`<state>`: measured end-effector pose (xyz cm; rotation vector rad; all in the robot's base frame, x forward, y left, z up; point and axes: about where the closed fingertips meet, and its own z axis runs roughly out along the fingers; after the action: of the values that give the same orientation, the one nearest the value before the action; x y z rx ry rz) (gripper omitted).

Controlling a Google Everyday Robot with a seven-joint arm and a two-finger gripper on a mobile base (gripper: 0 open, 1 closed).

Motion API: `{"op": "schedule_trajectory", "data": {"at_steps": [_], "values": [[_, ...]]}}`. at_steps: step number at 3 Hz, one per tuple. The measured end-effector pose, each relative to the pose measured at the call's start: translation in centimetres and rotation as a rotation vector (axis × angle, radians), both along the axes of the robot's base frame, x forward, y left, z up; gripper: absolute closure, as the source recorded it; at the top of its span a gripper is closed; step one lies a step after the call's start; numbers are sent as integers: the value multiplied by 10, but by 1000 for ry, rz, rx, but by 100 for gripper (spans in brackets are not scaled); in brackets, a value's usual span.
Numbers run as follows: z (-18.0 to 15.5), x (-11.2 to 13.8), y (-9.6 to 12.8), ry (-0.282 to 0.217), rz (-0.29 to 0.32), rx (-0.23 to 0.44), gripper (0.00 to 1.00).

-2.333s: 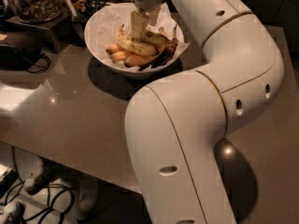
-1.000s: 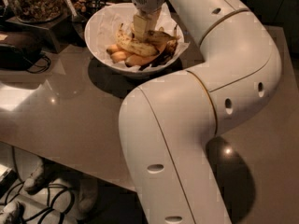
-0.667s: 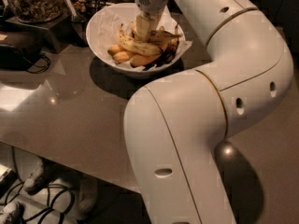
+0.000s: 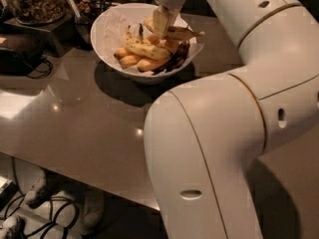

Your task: Pick banana from white bowl

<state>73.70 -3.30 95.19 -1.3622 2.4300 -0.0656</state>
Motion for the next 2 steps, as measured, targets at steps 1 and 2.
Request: {"op": "schedule_trajectory", "data": {"at_steps": [1, 2], "values": [[24, -13, -8, -44, 22, 44, 100], [30, -16, -9, -54, 25, 52, 100]]}}
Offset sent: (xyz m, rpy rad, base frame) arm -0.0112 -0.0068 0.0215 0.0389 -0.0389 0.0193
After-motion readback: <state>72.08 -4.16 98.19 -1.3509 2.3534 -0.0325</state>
